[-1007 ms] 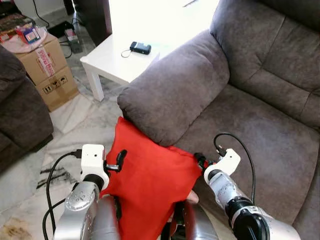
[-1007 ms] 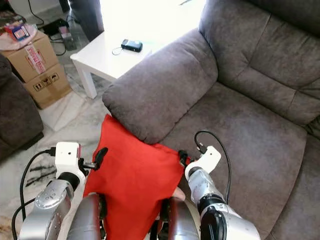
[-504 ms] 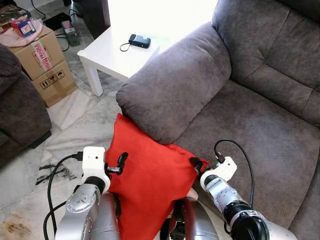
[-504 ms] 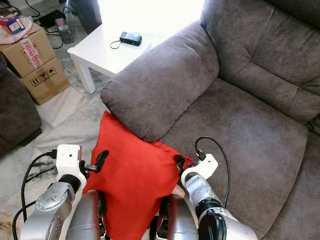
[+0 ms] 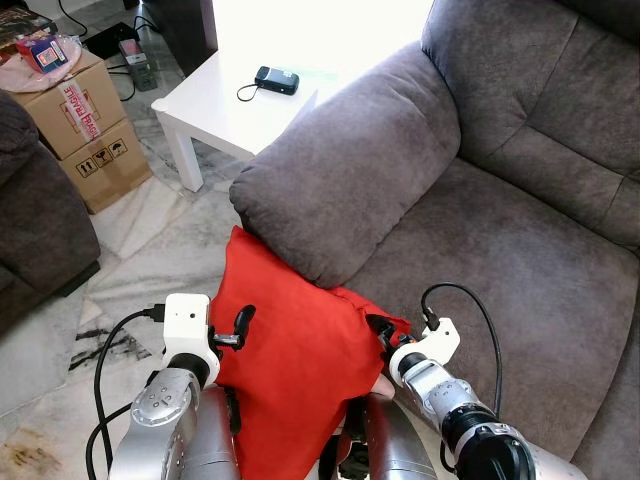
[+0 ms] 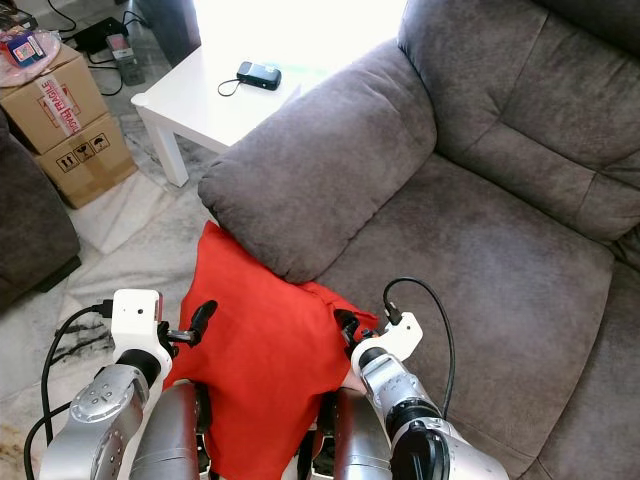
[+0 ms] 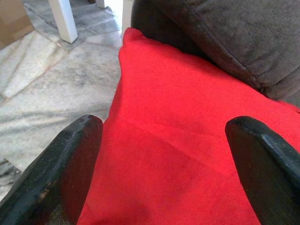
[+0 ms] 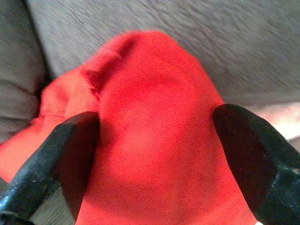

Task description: Move the pillow to the sofa from floor

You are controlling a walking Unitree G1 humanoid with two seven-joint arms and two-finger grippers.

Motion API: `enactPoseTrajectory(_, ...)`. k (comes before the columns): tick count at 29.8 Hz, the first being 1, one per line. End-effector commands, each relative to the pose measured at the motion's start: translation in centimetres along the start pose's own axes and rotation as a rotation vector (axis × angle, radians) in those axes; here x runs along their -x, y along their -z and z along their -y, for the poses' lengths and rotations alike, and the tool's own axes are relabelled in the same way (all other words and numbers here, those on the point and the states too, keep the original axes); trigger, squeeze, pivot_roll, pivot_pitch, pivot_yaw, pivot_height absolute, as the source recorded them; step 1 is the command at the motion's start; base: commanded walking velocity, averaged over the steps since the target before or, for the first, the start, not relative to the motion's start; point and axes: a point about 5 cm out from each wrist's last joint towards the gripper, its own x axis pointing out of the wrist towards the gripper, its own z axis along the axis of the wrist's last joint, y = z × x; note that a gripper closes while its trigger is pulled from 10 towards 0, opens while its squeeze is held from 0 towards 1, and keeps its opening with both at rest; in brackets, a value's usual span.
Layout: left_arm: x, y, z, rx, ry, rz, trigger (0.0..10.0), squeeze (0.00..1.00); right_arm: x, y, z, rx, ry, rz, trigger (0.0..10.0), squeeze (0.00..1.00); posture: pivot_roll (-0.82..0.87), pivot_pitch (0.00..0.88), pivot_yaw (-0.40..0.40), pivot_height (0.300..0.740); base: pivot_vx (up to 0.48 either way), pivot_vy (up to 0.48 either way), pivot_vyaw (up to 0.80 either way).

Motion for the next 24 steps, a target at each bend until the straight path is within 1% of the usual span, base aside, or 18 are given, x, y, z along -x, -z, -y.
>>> enactPoseTrajectory(1,0.2,0.3,0.4,0.011,0.008,-0.018,10.0,0.00,0.4,0.5,1.3,0.014,0.030,-0.027,10.0,0.00,0.14,0.276,-0.167,0.626,0.000,0.000,0.00)
enactPoseTrajectory(5,0.3,0.4,0.4,0.007,0.008,-0.020,10.0,0.00,0.5,1.1,1.5,-0.003,0.007,-0.053,10.0,0.00,0.13,0.279,-0.167,0.626,0.000,0.000,0.00)
enactPoseTrajectory(8,0.4,0.4,0.4,0.005,0.008,-0.020,10.0,0.00,0.5,1.4,1.5,0.007,-0.010,-0.069,10.0,0.00,0.13,0.280,-0.167,0.626,0.000,0.000,0.00)
enactPoseTrajectory(11,0.3,0.4,0.5,0.002,0.009,-0.018,10.0,0.00,0.4,1.7,1.0,0.016,-0.054,-0.086,10.0,0.00,0.13,0.278,-0.168,0.626,0.000,0.000,0.00)
enactPoseTrajectory(13,0.3,0.3,0.5,-0.002,0.008,-0.013,10.0,0.00,0.3,1.8,0.4,-0.005,-0.101,-0.085,10.0,0.00,0.13,0.278,-0.169,0.626,0.000,0.000,0.00)
enactPoseTrajectory(15,0.3,0.3,0.5,-0.006,0.008,-0.011,10.0,0.00,0.3,2.3,-0.1,-0.012,-0.154,-0.113,10.0,0.00,0.13,0.276,-0.170,0.626,0.000,0.000,0.00)
enactPoseTrajectory(20,0.3,0.3,0.5,-0.008,0.006,-0.011,10.0,0.00,0.4,3.1,-0.1,0.009,-0.188,-0.150,10.0,0.00,0.14,0.279,-0.171,0.626,0.000,0.000,0.00)
enactPoseTrajectory(24,0.4,0.3,0.3,-0.011,0.000,-0.013,10.0,0.00,0.6,3.6,0.5,0.024,-0.187,-0.167,10.0,0.00,0.14,0.281,-0.171,0.626,0.000,0.000,0.00)
